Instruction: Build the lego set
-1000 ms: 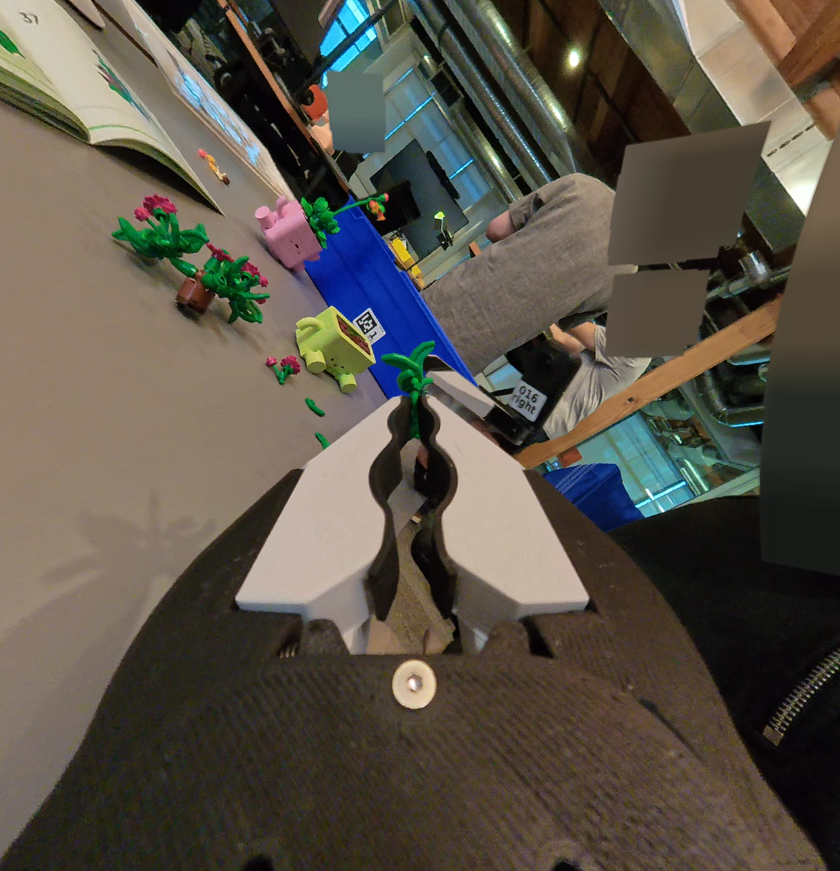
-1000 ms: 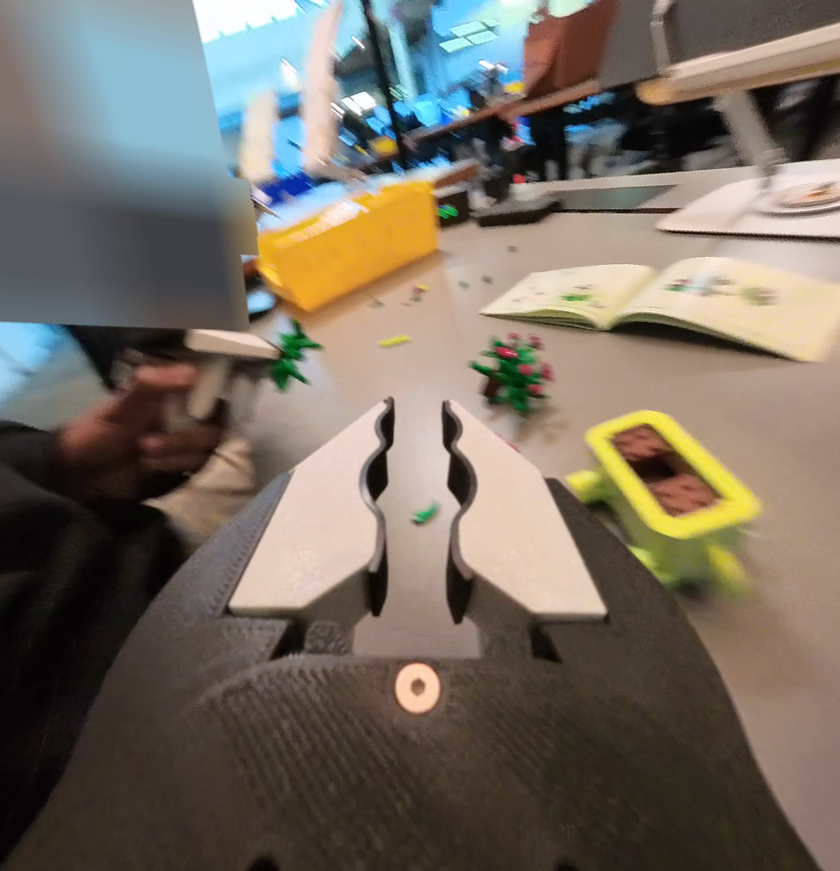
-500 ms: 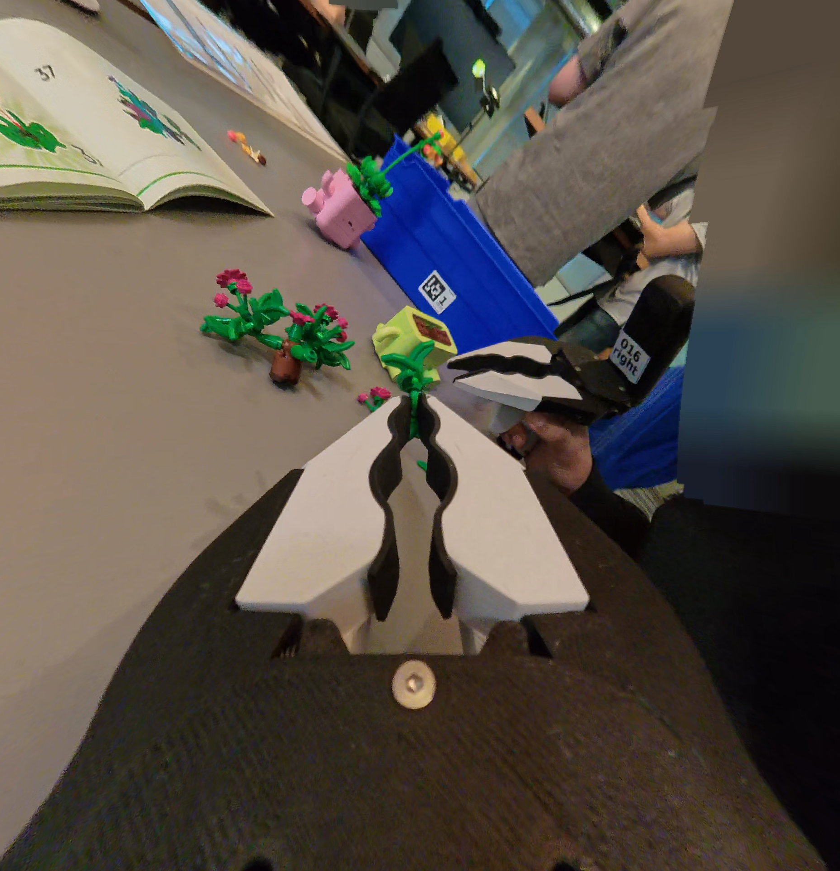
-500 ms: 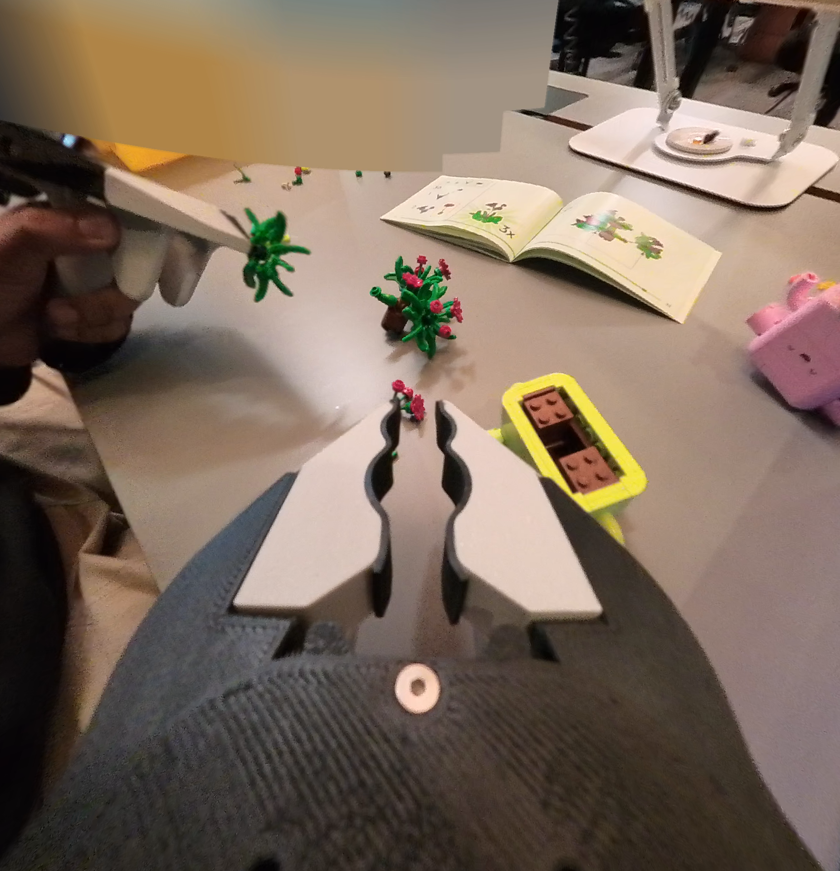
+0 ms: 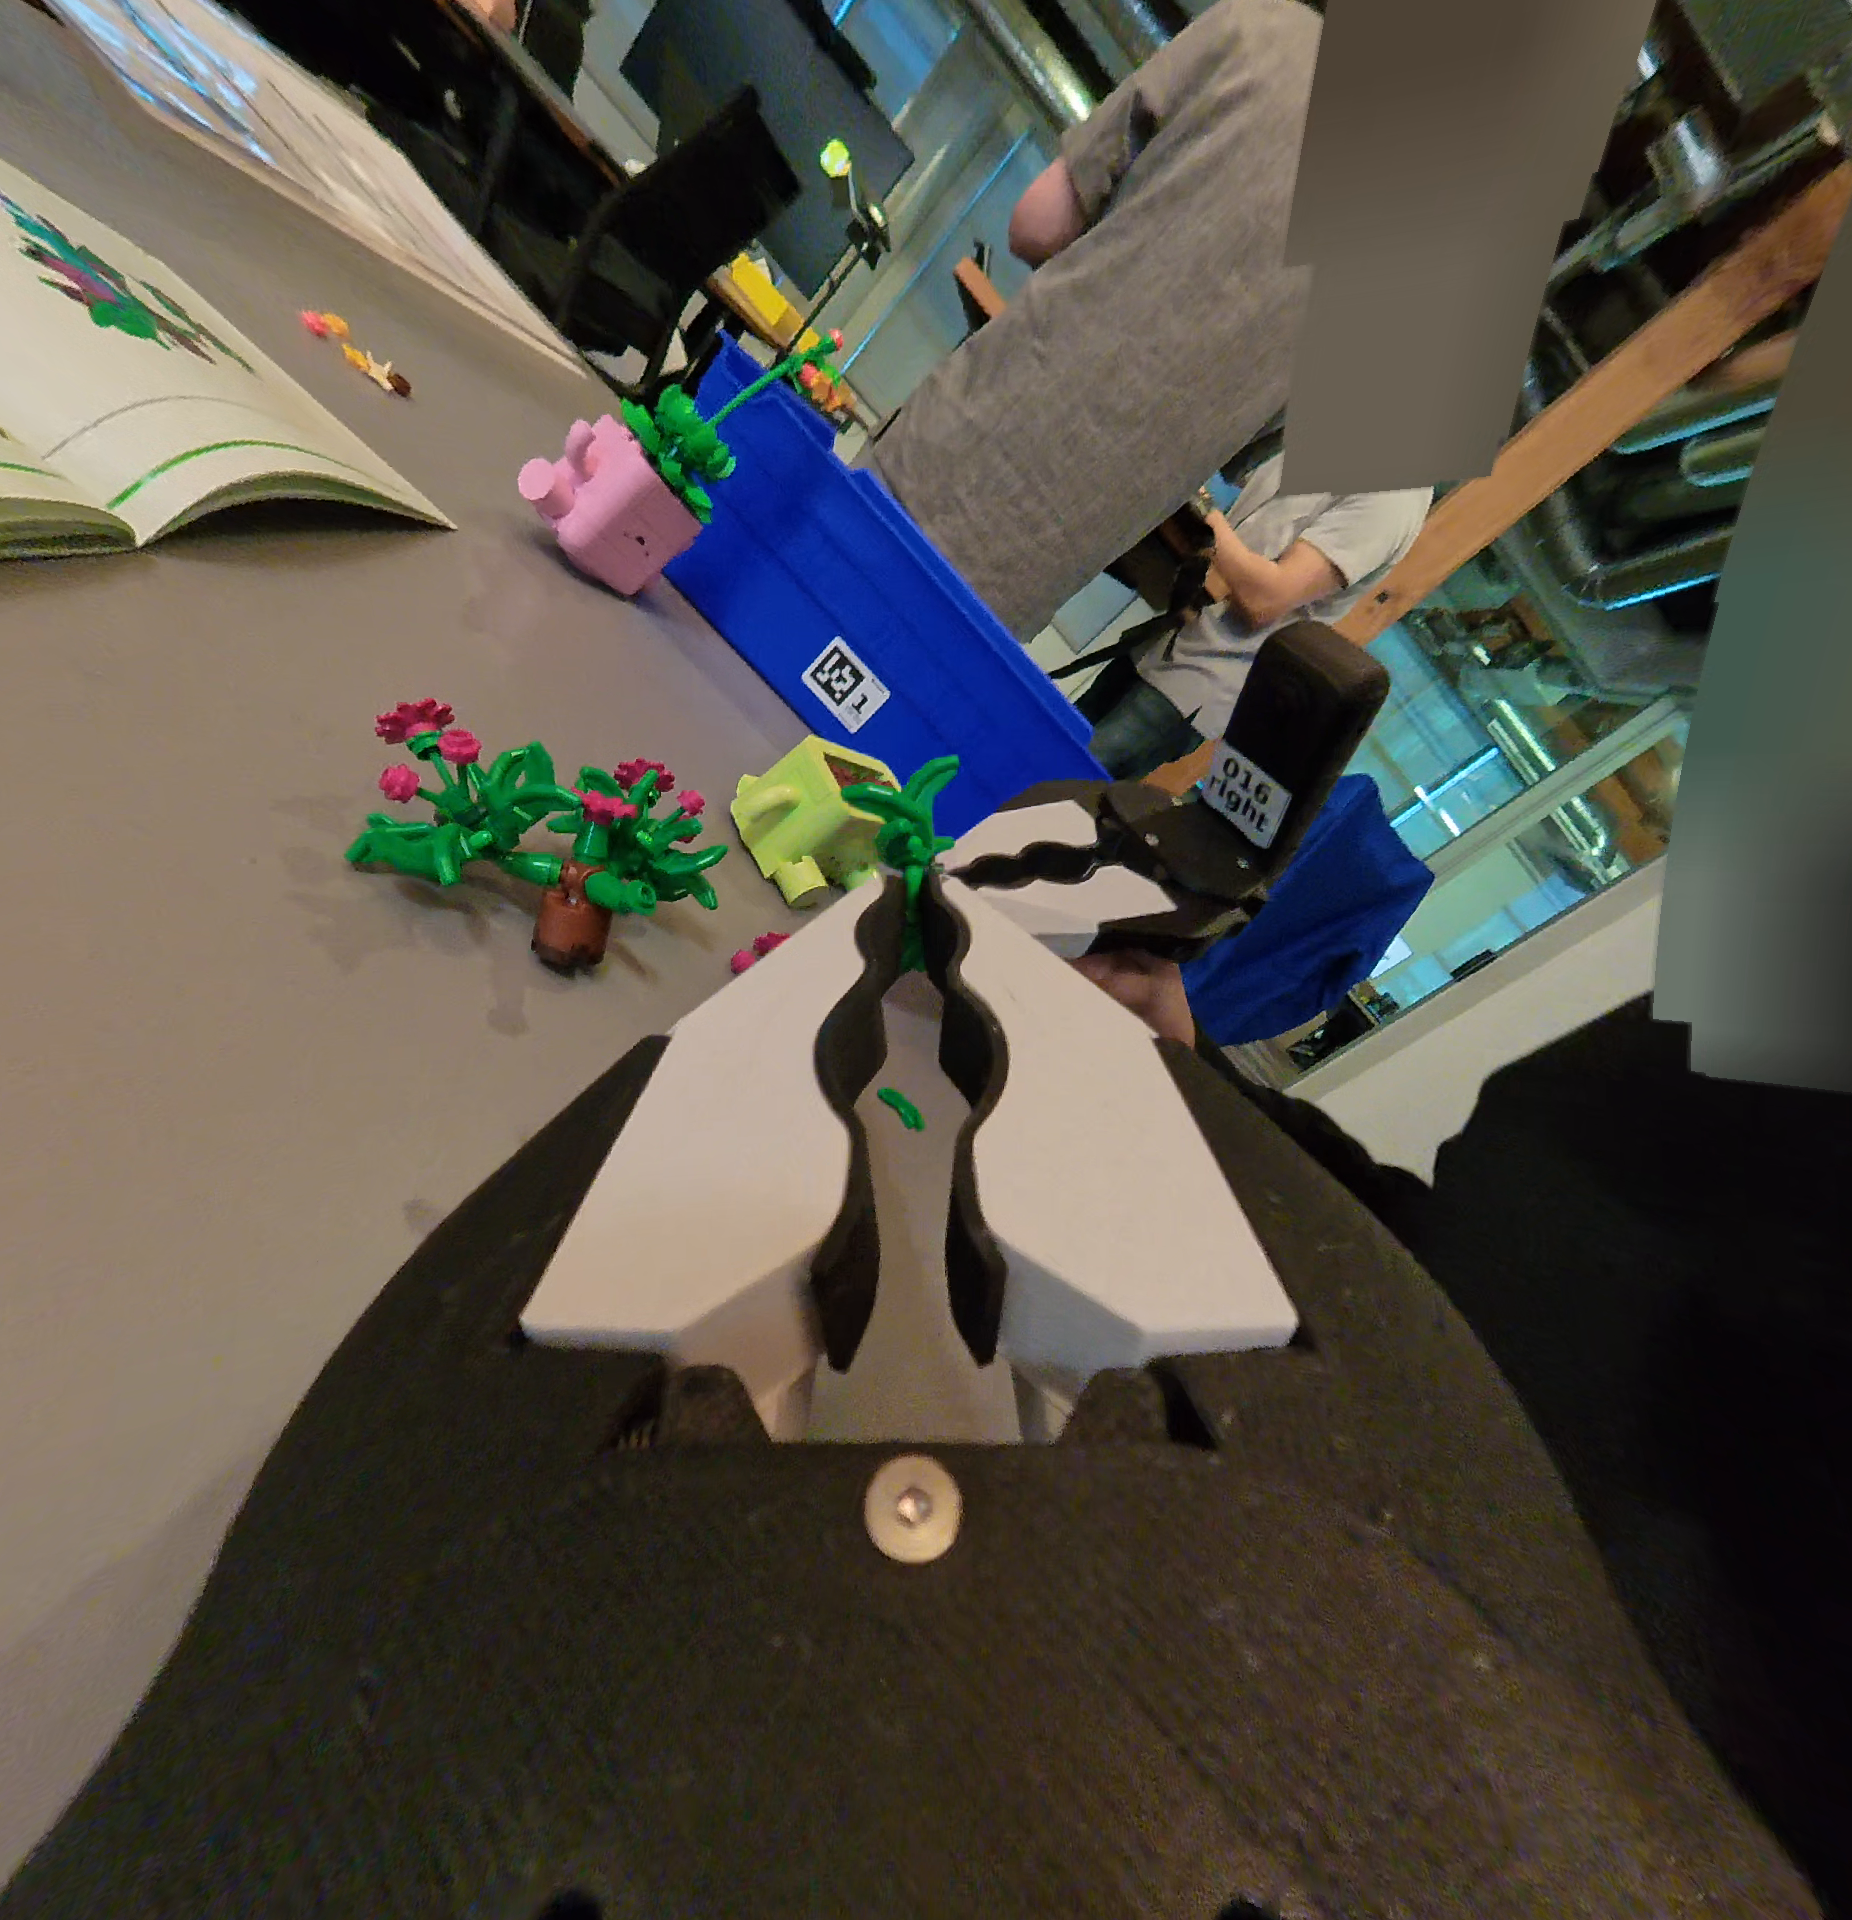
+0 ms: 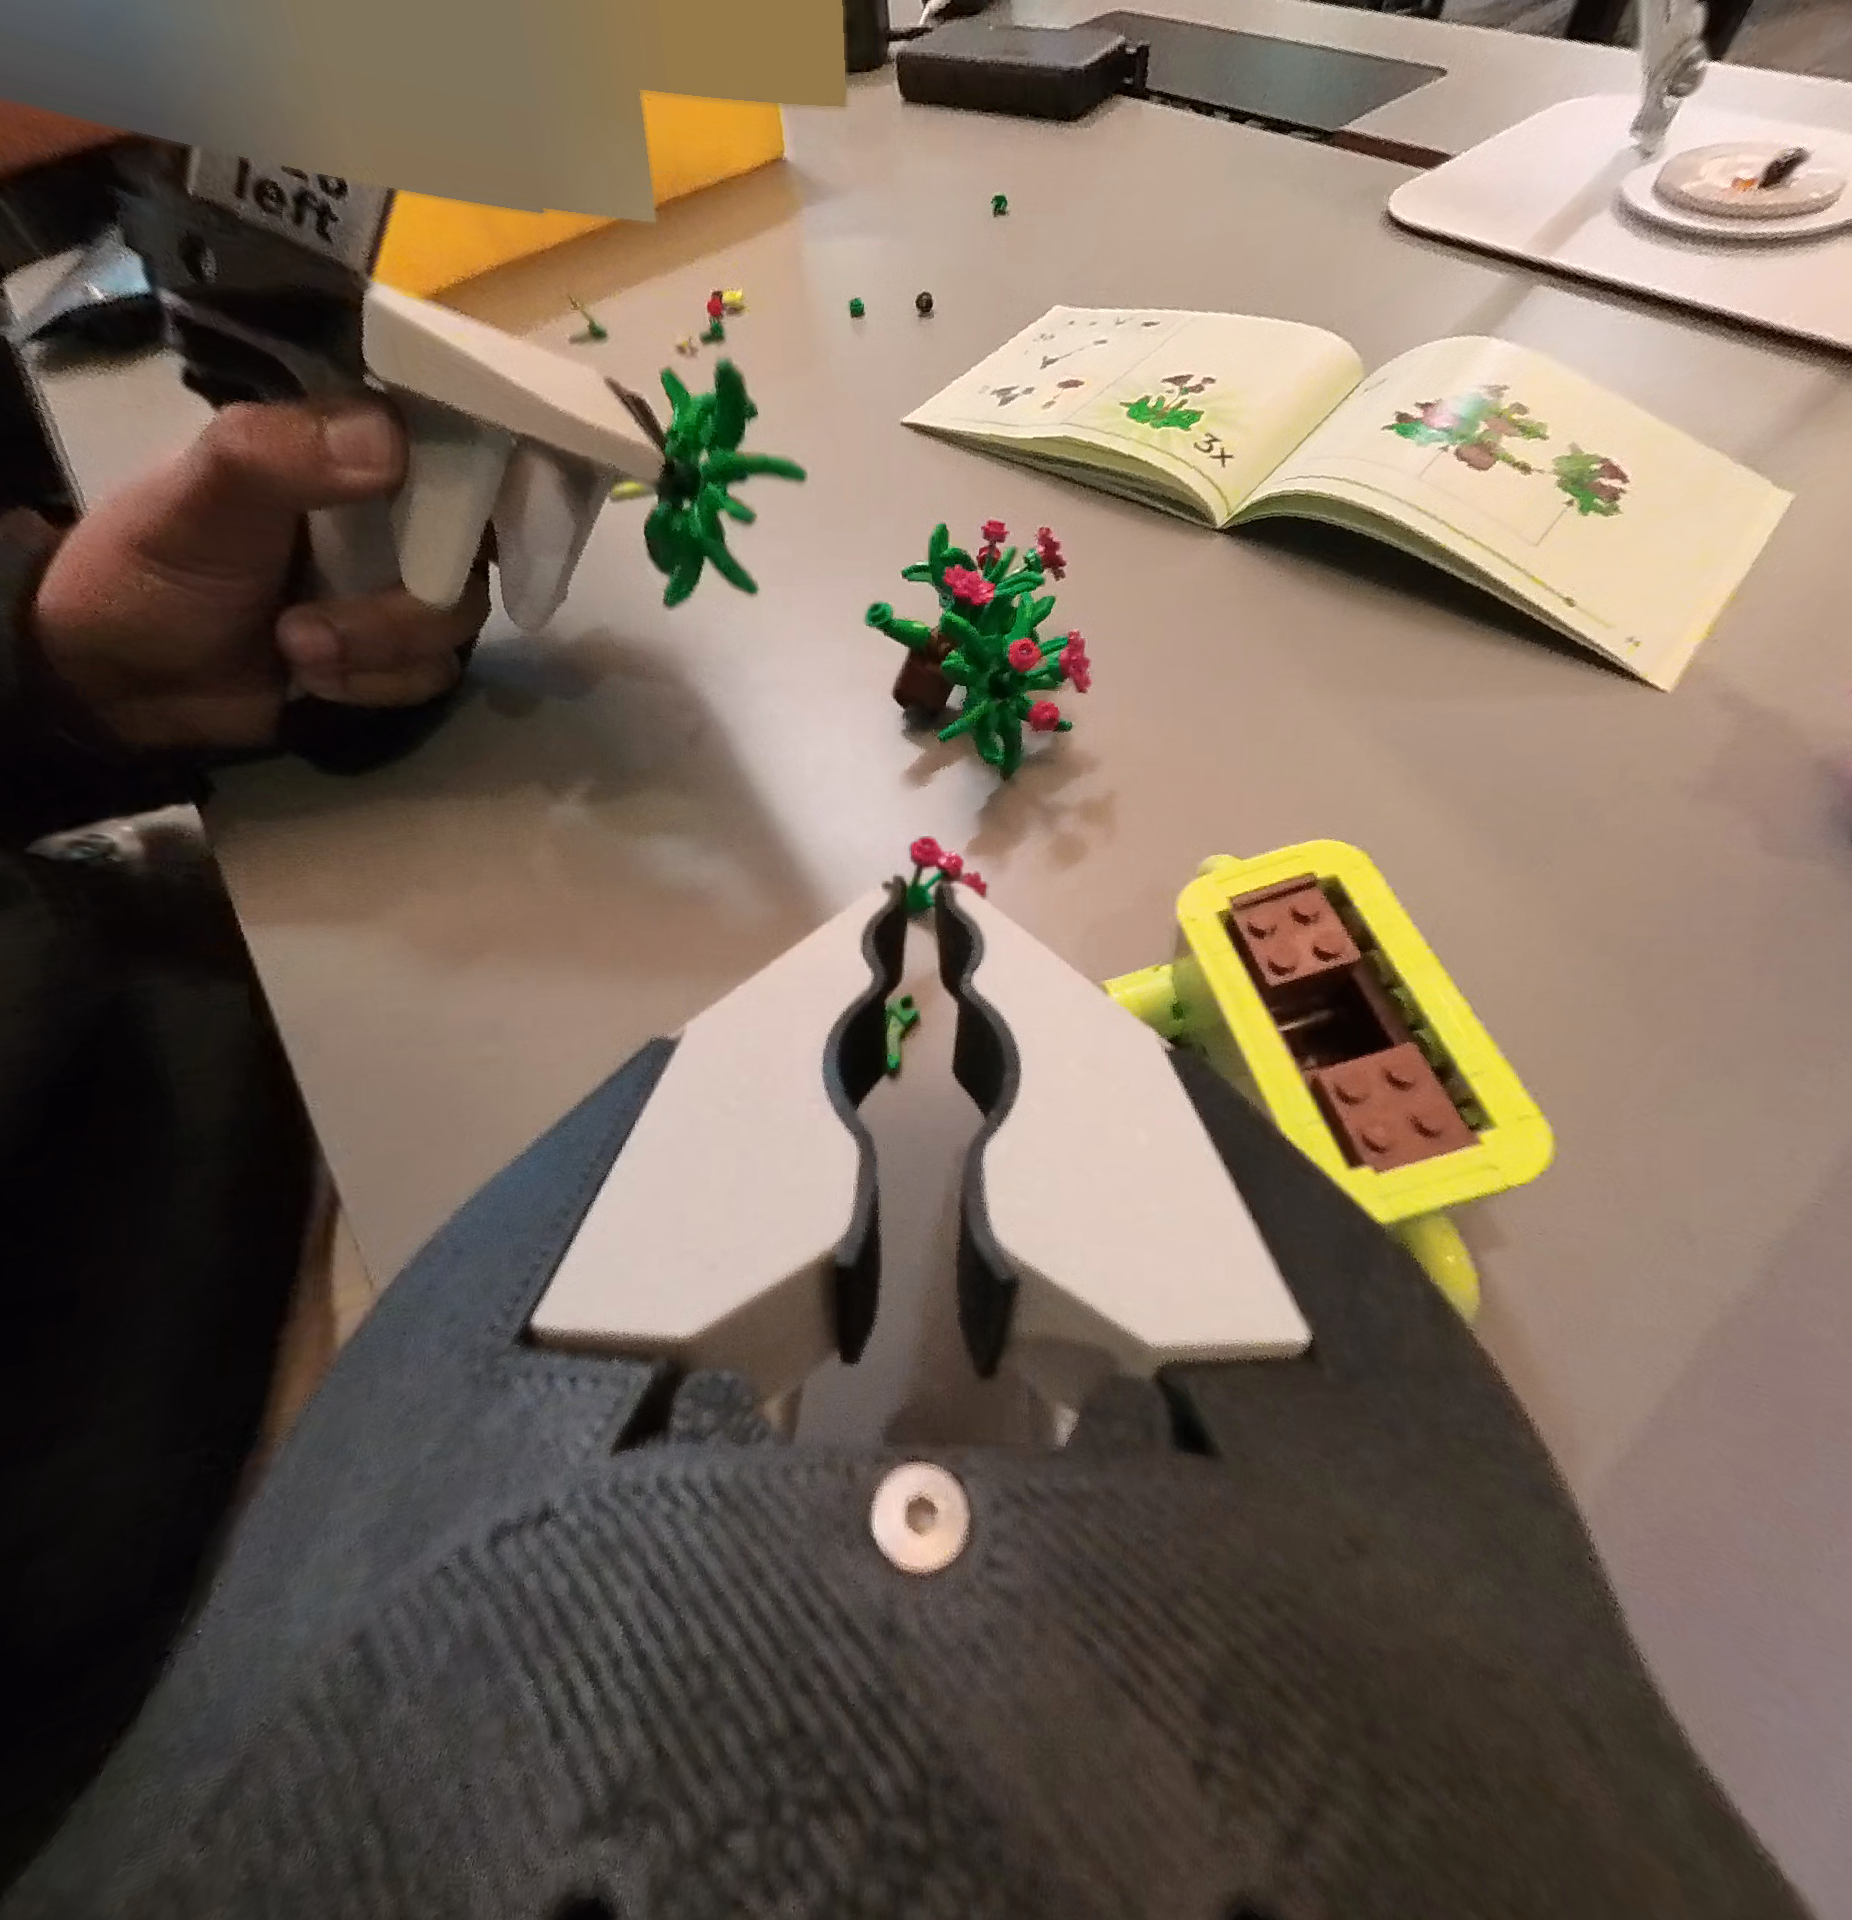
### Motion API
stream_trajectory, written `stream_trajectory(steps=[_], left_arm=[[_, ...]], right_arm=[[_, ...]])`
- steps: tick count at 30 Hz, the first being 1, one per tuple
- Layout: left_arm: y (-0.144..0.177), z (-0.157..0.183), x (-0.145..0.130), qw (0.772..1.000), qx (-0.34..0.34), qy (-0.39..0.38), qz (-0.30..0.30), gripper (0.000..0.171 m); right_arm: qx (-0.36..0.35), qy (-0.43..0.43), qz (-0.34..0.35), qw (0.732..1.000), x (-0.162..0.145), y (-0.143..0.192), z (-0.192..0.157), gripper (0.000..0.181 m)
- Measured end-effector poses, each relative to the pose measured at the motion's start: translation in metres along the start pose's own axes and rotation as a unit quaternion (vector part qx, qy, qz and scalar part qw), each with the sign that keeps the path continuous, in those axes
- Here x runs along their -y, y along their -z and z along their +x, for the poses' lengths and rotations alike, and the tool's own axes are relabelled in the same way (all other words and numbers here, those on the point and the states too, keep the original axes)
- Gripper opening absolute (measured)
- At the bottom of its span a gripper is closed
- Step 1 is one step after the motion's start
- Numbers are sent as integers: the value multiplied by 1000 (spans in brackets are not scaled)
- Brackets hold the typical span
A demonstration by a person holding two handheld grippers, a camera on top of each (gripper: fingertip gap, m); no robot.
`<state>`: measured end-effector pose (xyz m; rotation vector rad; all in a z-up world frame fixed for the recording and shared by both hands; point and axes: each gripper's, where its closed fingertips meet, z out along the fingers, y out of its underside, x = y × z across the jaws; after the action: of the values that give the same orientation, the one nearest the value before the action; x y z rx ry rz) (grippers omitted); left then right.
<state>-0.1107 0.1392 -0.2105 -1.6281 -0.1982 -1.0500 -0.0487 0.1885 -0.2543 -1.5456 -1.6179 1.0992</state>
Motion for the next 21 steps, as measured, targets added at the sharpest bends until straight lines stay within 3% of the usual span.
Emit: stream_trajectory(steps=[8,12,21], left_arm=[[3,15,-9,1000,-17,-10,0,0],[16,16,2,999,-23,1,46,0],[78,-10,38,987,62,-26,148,0]], right_arm=[[1,8,61,998,15,13,-2,0],[3,-2,95,995,22,22,0,0],[36,7,123,992,32,23,-4,3]])
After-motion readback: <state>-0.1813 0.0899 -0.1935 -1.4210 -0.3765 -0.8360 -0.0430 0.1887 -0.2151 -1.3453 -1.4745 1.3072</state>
